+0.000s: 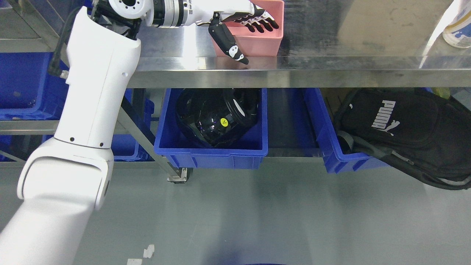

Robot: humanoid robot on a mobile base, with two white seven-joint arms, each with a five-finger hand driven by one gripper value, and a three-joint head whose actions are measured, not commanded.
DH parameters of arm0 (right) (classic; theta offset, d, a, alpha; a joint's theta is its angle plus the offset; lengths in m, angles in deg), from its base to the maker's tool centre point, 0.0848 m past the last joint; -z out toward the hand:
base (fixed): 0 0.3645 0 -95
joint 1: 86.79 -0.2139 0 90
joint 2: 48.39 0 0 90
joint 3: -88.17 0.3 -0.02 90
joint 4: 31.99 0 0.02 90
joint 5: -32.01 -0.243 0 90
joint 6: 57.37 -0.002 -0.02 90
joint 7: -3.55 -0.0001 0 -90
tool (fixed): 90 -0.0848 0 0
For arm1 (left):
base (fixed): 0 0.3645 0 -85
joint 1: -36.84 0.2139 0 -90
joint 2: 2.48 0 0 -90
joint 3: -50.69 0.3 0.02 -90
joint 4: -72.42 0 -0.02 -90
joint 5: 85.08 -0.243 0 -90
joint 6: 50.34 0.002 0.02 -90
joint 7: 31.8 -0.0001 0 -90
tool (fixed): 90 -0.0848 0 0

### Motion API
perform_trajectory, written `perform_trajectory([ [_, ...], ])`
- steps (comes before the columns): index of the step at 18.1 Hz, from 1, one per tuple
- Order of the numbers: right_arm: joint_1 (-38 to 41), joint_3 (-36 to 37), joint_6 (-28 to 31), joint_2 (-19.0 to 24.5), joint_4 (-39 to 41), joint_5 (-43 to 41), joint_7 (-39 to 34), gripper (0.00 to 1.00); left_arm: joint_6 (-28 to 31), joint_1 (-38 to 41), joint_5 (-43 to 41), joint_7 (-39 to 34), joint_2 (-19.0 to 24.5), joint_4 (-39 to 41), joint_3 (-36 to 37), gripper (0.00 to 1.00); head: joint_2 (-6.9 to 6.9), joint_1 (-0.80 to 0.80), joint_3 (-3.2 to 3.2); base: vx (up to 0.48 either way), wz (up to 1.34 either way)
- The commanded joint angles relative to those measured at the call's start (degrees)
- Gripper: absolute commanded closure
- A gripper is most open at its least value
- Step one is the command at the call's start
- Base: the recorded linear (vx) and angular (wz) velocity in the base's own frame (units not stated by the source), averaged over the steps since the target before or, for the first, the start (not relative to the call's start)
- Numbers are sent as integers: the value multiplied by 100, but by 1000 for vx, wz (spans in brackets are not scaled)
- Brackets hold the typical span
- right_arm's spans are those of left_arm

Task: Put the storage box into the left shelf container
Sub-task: 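Reach the left hand into the pink box and grip its rim, then lift the pink box off the shelf with the left hand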

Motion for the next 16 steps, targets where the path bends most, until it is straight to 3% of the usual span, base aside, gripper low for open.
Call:
perform_trajectory([
  [1,-26,0,-1,-100,100,-123,2,0,111,-73,-108,103,-156,-641,60,38,0,0,0,0,0],
  [4,-18,0,-9,-100,100,-123,2,0,-64,-65,-99,129,-170,-659,-387,58,0,0,0,0,0],
  [7,-26,0,-1,-100,100,-123,2,0,-555,-47,-90,129,-170,-737,-896,86,0,0,0,0,0],
  [9,-27,0,-1,-100,100,-123,-6,0,-784,-38,-90,155,-170,-843,-1187,96,0,0,0,0,0],
  [13,-26,0,-9,-100,100,-123,2,0,-909,-30,93,269,-170,-878,-2116,100,0,0,0,0,0],
  [16,-18,0,-9,-100,100,-123,-6,0,-900,75,899,261,-170,-896,-2795,100,0,0,0,0,0],
])
